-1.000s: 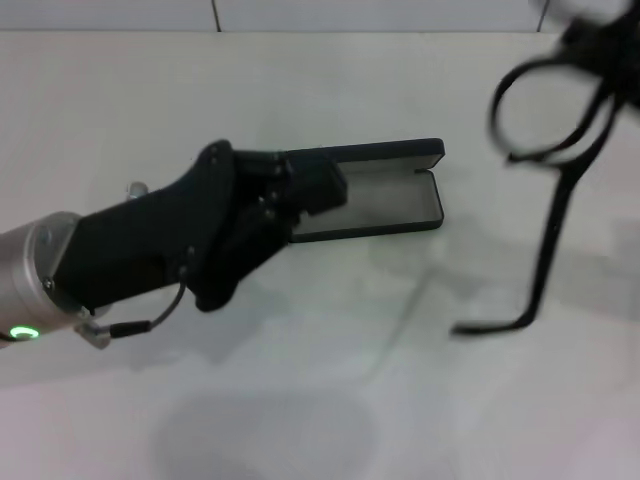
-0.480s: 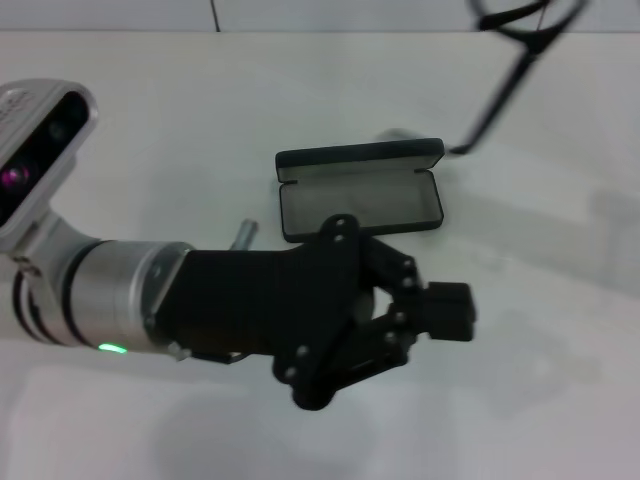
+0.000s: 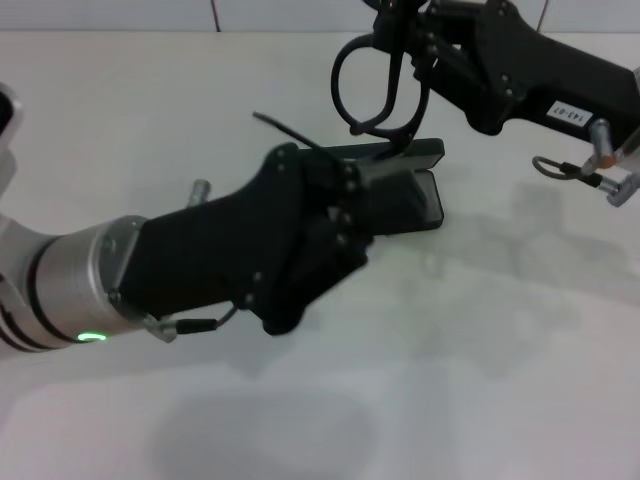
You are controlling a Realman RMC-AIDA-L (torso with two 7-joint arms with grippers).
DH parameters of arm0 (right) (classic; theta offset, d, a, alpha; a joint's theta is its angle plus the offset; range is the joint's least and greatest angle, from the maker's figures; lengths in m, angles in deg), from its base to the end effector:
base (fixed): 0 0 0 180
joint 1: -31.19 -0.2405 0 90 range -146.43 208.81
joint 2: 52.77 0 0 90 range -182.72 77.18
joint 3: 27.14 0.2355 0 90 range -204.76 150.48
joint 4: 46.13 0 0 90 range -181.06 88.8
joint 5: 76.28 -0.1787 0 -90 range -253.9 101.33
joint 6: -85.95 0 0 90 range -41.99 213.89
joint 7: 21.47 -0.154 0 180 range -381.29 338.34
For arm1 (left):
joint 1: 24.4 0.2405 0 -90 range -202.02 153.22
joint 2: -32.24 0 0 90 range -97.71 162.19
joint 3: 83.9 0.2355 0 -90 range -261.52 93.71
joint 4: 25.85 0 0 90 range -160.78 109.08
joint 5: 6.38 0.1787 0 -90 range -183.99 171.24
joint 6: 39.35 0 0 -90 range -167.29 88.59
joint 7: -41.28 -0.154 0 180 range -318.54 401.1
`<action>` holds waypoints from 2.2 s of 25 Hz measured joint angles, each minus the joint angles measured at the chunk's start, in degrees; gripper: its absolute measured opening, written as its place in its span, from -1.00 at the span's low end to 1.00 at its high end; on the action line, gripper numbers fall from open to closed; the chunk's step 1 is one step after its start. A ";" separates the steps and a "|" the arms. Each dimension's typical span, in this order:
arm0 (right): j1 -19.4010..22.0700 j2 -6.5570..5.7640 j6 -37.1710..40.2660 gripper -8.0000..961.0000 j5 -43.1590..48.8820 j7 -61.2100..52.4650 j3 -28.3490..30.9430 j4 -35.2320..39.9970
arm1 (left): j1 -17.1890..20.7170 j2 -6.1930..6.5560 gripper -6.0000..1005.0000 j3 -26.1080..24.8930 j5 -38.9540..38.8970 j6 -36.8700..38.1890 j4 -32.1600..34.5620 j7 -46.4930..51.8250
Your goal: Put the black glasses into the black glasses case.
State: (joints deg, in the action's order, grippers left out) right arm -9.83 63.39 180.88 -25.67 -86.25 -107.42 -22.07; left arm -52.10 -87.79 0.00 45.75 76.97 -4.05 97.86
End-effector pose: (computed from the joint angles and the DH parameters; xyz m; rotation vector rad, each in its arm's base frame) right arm 0.0905 0.3096 0.0064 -2.6171 0.1631 1.6103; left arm -0.1319 0.2167 0.0043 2.4356 0.0904 1.8453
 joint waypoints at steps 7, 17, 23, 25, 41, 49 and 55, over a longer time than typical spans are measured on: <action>0.30 -0.08 -4.87 -0.78 0.21 -0.16 -5.20 0.84 | -0.32 0.07 -0.88 -0.06 -5.13 -1.55 -3.38 1.93; 0.48 -0.16 -9.72 -0.77 0.28 -0.49 -11.25 3.22 | -0.36 0.06 -0.88 -0.06 -7.22 -6.86 -4.43 5.74; 0.65 -0.16 -9.93 -0.77 0.29 -0.58 -11.93 3.29 | -0.59 0.06 -0.87 -0.06 -7.73 -7.67 -6.23 6.07; 0.66 -0.12 -10.13 -0.77 0.28 -0.59 -12.19 3.29 | -0.76 0.07 -0.87 -0.06 -7.79 -7.77 -6.64 6.09; 4.94 -0.93 -13.53 -0.77 2.38 -0.61 -12.31 8.68 | 1.18 0.94 -0.87 0.41 -6.80 -6.36 -6.51 6.51; 11.17 -1.60 -25.63 -0.77 32.04 -11.29 -12.19 32.24 | 6.09 7.10 -0.87 -0.08 -9.25 -0.67 -5.10 6.57; 14.38 -0.24 -31.56 -0.77 62.38 -32.30 -16.58 55.59 | 9.86 9.01 -0.87 -1.92 -12.69 0.15 -3.51 7.30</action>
State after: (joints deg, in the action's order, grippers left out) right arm 4.55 63.15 149.32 36.71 -118.56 -124.00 33.52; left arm -42.24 -78.78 -1.92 33.07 77.12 -7.56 105.16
